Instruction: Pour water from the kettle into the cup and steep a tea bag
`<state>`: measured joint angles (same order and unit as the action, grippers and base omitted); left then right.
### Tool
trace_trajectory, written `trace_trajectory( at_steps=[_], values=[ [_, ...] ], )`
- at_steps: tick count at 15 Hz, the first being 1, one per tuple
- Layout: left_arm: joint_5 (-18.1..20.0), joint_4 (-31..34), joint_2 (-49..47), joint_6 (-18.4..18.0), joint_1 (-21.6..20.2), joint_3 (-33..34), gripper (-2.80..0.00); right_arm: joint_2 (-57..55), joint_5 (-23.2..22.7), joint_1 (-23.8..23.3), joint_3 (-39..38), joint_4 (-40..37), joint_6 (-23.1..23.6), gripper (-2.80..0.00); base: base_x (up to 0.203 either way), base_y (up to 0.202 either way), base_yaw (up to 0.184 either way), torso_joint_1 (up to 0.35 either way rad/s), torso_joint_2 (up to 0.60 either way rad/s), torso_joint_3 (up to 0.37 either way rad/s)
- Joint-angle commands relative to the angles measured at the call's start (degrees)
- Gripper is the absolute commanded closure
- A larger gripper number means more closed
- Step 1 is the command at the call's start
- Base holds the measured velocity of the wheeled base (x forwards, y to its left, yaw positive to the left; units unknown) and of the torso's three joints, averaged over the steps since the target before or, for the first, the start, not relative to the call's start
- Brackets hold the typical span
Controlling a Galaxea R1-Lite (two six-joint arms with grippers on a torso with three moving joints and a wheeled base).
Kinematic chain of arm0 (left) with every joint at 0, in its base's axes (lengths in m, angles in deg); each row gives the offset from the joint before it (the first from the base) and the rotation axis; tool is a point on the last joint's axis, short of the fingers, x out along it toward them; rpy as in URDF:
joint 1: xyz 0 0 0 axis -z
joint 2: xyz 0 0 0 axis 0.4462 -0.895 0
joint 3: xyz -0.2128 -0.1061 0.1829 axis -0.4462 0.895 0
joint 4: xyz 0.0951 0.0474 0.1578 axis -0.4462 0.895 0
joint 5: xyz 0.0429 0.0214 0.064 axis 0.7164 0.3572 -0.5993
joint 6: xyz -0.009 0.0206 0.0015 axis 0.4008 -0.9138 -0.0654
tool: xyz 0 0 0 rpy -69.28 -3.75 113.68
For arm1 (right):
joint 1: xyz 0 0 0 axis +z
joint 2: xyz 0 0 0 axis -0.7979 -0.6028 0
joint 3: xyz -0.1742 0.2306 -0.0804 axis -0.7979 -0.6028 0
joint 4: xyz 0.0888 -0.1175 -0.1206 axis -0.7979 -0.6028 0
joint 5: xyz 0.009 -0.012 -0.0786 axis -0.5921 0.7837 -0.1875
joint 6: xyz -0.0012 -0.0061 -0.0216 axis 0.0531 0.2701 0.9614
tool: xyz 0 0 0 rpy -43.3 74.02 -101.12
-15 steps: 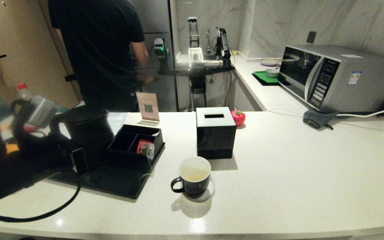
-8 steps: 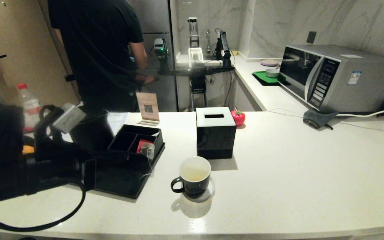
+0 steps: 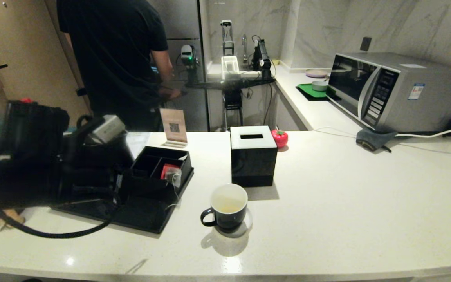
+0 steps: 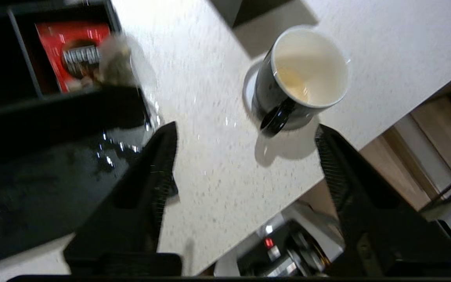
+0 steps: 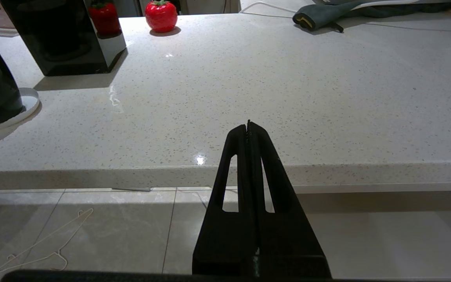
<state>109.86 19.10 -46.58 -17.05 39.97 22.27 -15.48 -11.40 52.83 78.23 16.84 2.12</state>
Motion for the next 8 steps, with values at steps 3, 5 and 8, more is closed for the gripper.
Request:
trace_trajectory(
  at_steps=[3, 5, 8],
  values=[
    [-0.82, 3.57, -6.51, -0.17, -0.18, -3.06, -2.80, -0.07, 0.00, 0.01, 0.00, 0.03, -0.02, 0.00, 0.000, 0.000, 0.000, 0.000, 0.00, 0.000],
    [-1.10, 3.45, -9.16, -0.71, -0.12, -2.67, -2.80, -0.07, 0.00, 0.01, 0.00, 0.03, -0.02, 0.00, 0.000, 0.000, 0.000, 0.000, 0.00, 0.000],
    [-3.72, 3.10, -12.59, -3.68, -0.54, -2.58, -2.80, -0.07, 0.00, 0.01, 0.00, 0.03, 0.03, 0.00, 0.000, 0.000, 0.000, 0.000, 0.00, 0.000]
  ],
)
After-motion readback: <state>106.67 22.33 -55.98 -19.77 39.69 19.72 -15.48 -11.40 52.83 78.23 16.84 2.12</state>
